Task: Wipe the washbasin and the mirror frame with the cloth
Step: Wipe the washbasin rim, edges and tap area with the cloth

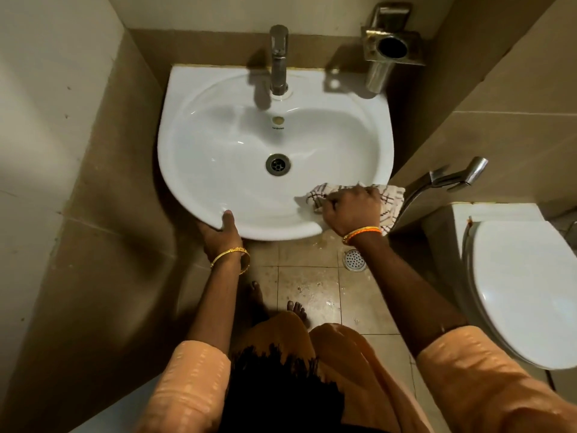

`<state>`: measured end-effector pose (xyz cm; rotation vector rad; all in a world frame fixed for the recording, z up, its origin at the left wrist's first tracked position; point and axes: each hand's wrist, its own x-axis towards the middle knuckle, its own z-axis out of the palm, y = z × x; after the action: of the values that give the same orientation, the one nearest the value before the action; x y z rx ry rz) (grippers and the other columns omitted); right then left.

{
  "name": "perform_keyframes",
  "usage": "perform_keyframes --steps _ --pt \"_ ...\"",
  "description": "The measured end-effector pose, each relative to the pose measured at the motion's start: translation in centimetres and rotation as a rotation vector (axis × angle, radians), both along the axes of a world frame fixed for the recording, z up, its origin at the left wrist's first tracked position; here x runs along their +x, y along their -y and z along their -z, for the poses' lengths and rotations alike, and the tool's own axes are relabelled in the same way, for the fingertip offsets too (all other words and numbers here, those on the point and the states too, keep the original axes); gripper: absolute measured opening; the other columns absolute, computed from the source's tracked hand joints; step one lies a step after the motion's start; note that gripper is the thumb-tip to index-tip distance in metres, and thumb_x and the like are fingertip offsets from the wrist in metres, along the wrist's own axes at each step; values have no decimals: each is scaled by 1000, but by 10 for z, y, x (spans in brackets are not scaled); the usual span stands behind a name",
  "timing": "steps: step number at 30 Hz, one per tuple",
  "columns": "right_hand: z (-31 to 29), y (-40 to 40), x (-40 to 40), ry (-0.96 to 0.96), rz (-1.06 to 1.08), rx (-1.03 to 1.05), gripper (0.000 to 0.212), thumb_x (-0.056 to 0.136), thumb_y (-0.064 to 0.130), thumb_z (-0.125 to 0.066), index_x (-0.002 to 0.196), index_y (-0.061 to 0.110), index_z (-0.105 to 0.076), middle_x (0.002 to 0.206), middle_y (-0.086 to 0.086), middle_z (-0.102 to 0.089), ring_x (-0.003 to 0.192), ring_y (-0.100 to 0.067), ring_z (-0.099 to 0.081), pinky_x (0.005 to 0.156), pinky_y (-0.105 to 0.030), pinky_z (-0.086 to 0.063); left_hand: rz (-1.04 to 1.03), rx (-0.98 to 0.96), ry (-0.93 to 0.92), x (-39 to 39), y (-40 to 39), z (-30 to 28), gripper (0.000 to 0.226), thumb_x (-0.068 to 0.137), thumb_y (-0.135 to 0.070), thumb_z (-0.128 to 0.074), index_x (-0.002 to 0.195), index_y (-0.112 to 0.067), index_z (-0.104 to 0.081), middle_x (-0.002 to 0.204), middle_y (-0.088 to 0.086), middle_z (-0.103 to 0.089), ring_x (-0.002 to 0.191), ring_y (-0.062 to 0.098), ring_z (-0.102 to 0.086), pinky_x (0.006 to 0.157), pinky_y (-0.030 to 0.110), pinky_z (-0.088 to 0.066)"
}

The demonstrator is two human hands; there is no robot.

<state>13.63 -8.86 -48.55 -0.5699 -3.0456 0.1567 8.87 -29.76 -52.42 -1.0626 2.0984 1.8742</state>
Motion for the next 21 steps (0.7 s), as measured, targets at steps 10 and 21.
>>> perform_keyframes --steps 10,21 --pt "-1 56 4 67 -205 -71 50 81 47 -28 91 27 -73 83 -2 -74 82 -25 -66 81 -36 -38 605 -919 -534 41 -39 -1 29 87 -34 -51 98 -16 -71 124 8 -63 135 32 -39 111 50 -17" --pt "-10 -51 -39 457 -115 93 40 83 47 -49 121 40 -61 128 -2 -62 122 -25 -51 108 -40 -24 624 -803 -432 38 -36 -7 22 85 -34 -57 76 -21 -72 85 -6 -75 126 21 -49 111 48 -6"
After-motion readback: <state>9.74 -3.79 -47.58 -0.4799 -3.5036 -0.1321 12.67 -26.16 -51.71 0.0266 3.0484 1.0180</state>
